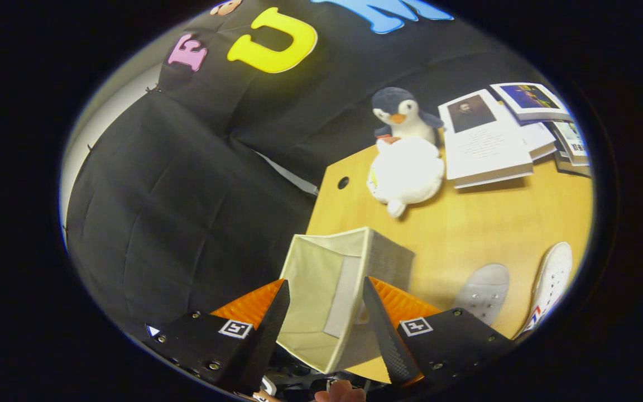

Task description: Open the storage box then place both shoes into the box .Put the left shoe in first, then the right shoe, with the right side of both shoes facing outward in a uniform manner.

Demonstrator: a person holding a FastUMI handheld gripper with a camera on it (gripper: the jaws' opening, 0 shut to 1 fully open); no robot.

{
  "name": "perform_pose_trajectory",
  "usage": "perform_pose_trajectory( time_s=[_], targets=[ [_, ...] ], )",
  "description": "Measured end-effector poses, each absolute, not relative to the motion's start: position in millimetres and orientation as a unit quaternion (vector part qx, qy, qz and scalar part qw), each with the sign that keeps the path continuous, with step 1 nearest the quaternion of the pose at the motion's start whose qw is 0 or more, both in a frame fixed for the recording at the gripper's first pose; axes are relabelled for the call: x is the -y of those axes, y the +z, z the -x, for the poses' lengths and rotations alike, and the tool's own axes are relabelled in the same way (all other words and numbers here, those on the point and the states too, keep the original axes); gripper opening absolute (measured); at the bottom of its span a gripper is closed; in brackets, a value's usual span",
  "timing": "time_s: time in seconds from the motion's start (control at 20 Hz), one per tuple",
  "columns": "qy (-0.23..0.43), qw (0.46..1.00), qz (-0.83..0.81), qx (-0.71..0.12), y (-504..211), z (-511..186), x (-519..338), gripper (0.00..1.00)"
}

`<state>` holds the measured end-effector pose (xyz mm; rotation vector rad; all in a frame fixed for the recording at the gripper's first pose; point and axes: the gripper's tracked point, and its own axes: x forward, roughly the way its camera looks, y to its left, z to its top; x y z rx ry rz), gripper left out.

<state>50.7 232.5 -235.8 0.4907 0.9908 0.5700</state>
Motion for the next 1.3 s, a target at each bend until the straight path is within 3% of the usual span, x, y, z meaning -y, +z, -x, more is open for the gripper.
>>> perform_pose_trajectory(
  time_s=[0.45, 1.05, 1.25, 1.3],
  targets=[
    [0.171, 0.797, -0.166, -0.555, -321.0, 11.8, -122.4, 0.81],
    [0.133, 0.758, -0.083, -0.633, -411.3, 34.7, -85.5, 0.81],
    [0.127, 0.751, -0.041, -0.646, -427.7, 33.3, -90.1, 0.76],
    [0.133, 0.75, -0.039, -0.647, -425.8, 31.9, -95.0, 0.64]
  ],
)
